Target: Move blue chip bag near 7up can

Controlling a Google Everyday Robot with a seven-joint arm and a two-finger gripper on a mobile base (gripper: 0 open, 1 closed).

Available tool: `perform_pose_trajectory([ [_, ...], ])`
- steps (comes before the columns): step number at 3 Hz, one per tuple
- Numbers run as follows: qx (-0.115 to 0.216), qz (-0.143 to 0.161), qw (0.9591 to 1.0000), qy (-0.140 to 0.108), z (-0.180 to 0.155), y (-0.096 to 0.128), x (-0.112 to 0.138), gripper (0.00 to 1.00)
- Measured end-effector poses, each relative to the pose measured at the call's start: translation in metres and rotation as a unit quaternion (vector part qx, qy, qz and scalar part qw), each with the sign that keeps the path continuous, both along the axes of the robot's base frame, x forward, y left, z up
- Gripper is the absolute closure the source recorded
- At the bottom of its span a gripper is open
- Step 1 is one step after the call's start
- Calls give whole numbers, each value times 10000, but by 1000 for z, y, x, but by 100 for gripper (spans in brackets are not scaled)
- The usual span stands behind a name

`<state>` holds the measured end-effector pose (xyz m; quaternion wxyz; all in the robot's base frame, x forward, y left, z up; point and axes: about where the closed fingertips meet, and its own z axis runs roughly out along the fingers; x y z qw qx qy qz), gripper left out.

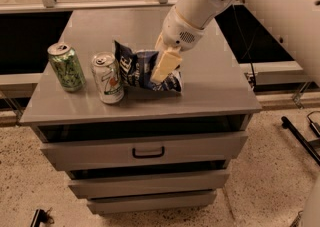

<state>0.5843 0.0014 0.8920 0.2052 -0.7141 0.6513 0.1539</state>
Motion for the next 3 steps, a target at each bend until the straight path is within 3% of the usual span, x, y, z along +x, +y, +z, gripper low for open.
perform_pose_trajectory([
  [1,5,7,10000,3,-1,1,0,0],
  [2,6,7,10000,2,-1,2,0,0],
  [3,78,-57,9998,-161,16,-11,1,0],
])
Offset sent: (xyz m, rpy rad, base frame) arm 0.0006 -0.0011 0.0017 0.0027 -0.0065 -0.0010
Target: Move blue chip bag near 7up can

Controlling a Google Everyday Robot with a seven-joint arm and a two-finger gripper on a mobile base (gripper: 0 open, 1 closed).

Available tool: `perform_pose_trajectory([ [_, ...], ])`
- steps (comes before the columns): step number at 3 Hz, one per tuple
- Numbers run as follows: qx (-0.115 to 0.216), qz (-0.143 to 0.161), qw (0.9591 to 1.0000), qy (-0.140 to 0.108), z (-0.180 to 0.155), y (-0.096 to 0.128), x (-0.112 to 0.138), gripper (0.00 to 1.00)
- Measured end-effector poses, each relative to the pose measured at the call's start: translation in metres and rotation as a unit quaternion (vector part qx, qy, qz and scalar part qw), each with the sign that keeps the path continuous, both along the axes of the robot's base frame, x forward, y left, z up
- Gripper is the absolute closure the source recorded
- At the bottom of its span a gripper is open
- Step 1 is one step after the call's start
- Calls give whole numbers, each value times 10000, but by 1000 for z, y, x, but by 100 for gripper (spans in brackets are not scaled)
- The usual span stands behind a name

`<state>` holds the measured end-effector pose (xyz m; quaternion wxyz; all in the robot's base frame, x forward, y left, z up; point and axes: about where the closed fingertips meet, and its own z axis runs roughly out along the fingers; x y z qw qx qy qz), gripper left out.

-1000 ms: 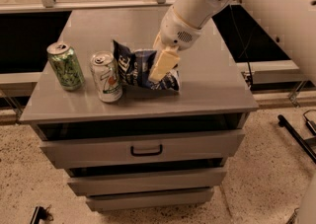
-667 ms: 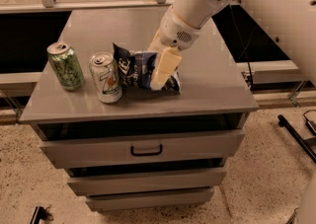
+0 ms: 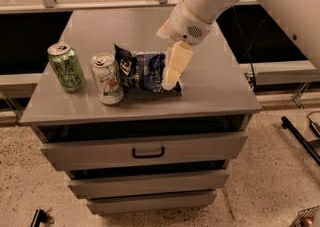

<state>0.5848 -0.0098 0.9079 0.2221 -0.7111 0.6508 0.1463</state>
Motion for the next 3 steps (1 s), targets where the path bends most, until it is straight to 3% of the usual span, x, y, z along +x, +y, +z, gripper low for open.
perform_pose_trajectory([
  [2,-9,-198,9990,-394,42,-39,-3,0],
  [3,-9,-209,9990,-407,43,-40,-2,0],
])
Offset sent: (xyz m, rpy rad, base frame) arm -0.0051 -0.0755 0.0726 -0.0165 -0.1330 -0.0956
